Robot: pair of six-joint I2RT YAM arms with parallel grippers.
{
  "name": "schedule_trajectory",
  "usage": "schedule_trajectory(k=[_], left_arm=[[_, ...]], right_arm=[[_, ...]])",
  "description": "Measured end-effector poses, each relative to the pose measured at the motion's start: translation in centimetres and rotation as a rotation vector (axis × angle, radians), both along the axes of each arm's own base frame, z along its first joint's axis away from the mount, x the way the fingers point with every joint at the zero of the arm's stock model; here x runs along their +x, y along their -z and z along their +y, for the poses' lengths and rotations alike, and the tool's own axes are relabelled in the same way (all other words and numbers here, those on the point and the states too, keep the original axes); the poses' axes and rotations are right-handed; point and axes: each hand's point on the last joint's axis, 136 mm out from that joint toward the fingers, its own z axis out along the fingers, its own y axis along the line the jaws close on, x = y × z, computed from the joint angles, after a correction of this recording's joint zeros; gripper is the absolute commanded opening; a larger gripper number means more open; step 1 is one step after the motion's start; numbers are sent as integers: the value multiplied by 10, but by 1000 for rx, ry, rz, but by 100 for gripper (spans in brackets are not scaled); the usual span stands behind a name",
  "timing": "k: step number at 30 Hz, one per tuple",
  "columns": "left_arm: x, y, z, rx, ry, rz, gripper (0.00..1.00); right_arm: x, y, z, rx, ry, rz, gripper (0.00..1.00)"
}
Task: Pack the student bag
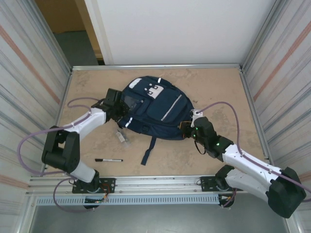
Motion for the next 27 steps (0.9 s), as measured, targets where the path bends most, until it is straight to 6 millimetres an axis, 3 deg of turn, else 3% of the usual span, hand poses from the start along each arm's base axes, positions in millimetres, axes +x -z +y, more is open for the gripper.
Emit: schedule_trajectory(k=[6,7,8,9,14,17,21,23,27], left_arm=[[49,-2,-36,-23,202,8,0],[59,1,-41,-30,226,12,9],[68,6,-47,-41,254,16,29],[76,11,-53,-53,279,18,40],[88,29,-46,-69,281,31,55],[72,21,-33,-71,232,17,61],[23,-3,-18,-92,160,20,71],[-1,-18,-24,-92,165,-5,71],[-44,-41,-59,-123,228,-58,69]], right_arm=[[3,-7,-16,-16,-15,-54,0],[2,-8,-14,-18,-34,-60,0],[1,-8,-11,-21,-58,-62,0],[0,-8,-8,-19,-81,-60,0],[-2,-7,13,0,-173,-25,0],[-3,-13,30,3,-220,-22,0],[-10,-24,56,18,-297,-42,0],[-12,-25,68,20,-331,-40,0],[-14,-21,84,20,-370,-35,0]])
